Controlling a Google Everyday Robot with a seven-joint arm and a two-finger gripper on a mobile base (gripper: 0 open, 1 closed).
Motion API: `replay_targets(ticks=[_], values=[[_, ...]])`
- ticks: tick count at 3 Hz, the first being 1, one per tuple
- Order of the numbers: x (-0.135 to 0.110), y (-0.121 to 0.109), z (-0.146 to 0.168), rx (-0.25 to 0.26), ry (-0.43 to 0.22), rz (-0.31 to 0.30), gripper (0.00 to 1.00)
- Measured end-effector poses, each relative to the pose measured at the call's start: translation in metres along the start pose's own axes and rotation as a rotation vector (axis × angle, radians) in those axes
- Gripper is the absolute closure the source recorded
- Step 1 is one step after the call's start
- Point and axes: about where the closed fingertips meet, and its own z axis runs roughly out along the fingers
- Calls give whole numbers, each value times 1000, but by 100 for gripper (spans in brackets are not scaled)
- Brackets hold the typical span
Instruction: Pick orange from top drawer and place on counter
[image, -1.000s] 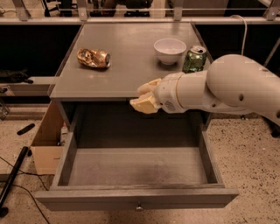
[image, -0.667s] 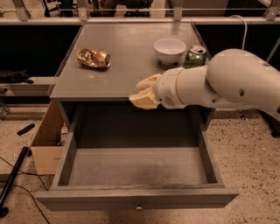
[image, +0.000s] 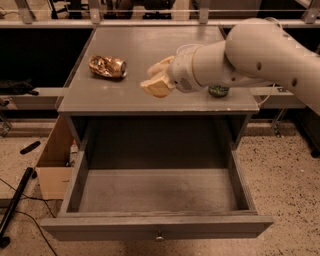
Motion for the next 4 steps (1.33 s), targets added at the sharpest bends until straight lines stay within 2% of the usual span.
replay_targets(ticks=[1,2,3,4], values=[[-4,-29,30,-26,26,-9,100],[4,-50,61,-46,40,-2,100],[26,-69,88,-62,30,27,100],[49,-82,99,-60,18,68,97]])
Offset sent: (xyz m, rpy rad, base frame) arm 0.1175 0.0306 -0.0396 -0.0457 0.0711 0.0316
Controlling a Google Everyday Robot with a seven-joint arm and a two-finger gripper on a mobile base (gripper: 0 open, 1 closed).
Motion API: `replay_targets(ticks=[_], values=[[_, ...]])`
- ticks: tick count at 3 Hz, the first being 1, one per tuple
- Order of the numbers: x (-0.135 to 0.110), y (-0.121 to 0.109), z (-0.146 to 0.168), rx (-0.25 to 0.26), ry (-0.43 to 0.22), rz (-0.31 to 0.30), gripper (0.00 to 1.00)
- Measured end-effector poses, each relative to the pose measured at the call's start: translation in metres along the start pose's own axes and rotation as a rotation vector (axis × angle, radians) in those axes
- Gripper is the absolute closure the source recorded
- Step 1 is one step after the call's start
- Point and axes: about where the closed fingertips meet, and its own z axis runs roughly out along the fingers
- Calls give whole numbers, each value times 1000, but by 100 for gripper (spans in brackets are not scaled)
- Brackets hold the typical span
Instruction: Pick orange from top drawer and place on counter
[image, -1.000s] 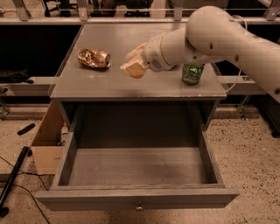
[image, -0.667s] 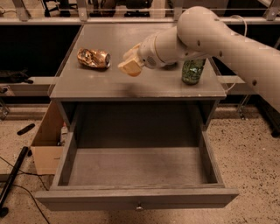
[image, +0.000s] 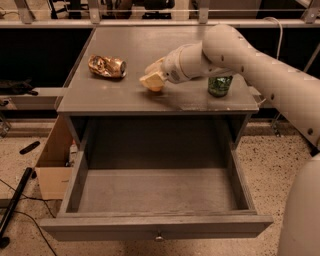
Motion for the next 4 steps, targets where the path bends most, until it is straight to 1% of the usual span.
replay_targets(ticks=[1,3,4], values=[[10,-5,3,-2,-4,17,77],[10,-5,3,-2,-4,18,33],[10,-5,4,-3,-4,18,0]])
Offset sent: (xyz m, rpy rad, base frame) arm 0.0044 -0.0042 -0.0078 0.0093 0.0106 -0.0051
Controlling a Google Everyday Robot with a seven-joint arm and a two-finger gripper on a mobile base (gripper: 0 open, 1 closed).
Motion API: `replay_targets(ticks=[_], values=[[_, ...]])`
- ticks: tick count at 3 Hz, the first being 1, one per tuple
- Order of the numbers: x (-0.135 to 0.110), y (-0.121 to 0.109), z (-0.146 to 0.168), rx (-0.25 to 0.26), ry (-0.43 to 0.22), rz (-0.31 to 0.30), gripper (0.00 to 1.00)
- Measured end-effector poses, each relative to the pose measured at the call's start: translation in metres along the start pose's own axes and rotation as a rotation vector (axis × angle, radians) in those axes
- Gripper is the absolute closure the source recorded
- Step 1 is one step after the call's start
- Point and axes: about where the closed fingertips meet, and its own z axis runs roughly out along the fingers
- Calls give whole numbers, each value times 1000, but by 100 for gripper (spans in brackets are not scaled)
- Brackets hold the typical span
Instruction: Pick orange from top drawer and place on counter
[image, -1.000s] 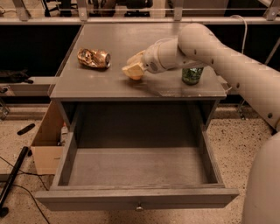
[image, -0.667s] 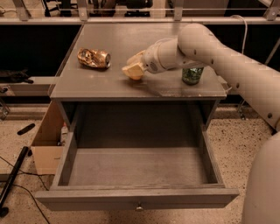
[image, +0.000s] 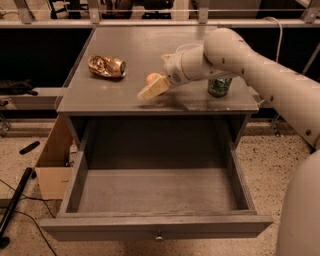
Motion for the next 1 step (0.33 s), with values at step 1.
replay_targets(ticks=[1], values=[[0,0,0,0,0,0,0]])
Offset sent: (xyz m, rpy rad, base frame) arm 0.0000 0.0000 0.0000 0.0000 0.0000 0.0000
